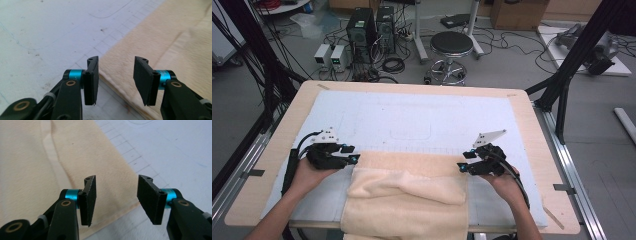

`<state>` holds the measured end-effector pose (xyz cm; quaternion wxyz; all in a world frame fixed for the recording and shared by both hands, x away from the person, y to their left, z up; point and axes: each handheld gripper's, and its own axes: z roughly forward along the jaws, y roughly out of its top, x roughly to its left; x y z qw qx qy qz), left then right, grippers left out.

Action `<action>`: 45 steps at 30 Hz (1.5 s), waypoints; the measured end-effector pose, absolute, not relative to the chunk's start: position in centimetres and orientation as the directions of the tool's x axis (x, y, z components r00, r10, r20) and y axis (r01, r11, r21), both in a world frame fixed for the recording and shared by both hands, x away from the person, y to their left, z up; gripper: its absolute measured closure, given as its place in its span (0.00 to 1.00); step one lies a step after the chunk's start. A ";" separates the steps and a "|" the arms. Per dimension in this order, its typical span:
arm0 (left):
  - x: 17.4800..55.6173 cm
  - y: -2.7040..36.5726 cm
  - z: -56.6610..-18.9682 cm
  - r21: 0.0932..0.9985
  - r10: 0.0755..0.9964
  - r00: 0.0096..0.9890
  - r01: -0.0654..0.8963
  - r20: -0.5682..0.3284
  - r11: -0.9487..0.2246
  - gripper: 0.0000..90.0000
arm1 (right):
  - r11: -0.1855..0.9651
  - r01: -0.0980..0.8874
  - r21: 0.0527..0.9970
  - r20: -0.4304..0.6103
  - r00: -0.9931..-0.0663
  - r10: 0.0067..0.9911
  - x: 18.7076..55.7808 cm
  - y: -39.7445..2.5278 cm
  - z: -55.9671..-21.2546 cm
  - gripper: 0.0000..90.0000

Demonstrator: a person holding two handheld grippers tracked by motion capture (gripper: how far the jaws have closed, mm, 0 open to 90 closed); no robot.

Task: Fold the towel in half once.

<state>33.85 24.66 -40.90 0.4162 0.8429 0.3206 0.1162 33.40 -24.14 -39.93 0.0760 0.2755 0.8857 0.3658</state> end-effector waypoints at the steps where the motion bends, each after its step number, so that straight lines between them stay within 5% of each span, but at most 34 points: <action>1: 34.2 24.5 -41.1 0.772 0.642 0.764 0.449 -0.070 -0.450 0.60 | 0.581 0.440 0.685 0.072 -0.834 0.547 33.7 -24.0 -40.1 0.54; 9: 36.1 24.2 -43.0 0.731 0.658 0.744 0.514 -0.120 -0.448 0.54 | 0.593 0.470 0.654 0.080 -0.822 0.563 35.2 -23.6 -41.5 0.48; 15: 36.1 23.7 -43.4 0.702 0.641 0.759 0.519 -0.116 -0.487 0.66 | 0.610 0.501 0.614 0.087 -0.811 0.578 36.0 -23.5 -42.6 0.49; 18: 36.0 23.5 -43.4 0.706 0.635 0.762 0.519 -0.127 -0.482 0.78 | 0.613 0.502 0.610 0.103 -0.817 0.567 36.2 -23.2 -42.9 0.60; 21: 35.8 23.4 -43.3 0.705 0.625 0.773 0.504 -0.110 -0.499 0.89 | 0.609 0.509 0.609 0.150 -0.827 0.541 36.2 -23.3 -42.8 0.86; 25: 36.0 23.2 -43.0 0.713 0.651 0.756 0.491 -0.065 -0.500 0.93 | 0.627 0.497 0.599 0.136 -0.835 0.533 36.3 -22.9 -42.4 0.92; 41: 44.6 22.3 -39.6 0.748 0.814 0.579 0.556 -0.037 -0.362 0.93 | 0.550 0.539 0.638 0.042 -0.737 0.674 45.4 -22.1 -38.5 0.94; 45: 45.1 22.5 -40.7 0.707 0.820 0.571 0.593 -0.032 -0.385 0.77 | 0.529 0.566 0.632 0.048 -0.710 0.702 46.2 -22.9 -39.5 0.77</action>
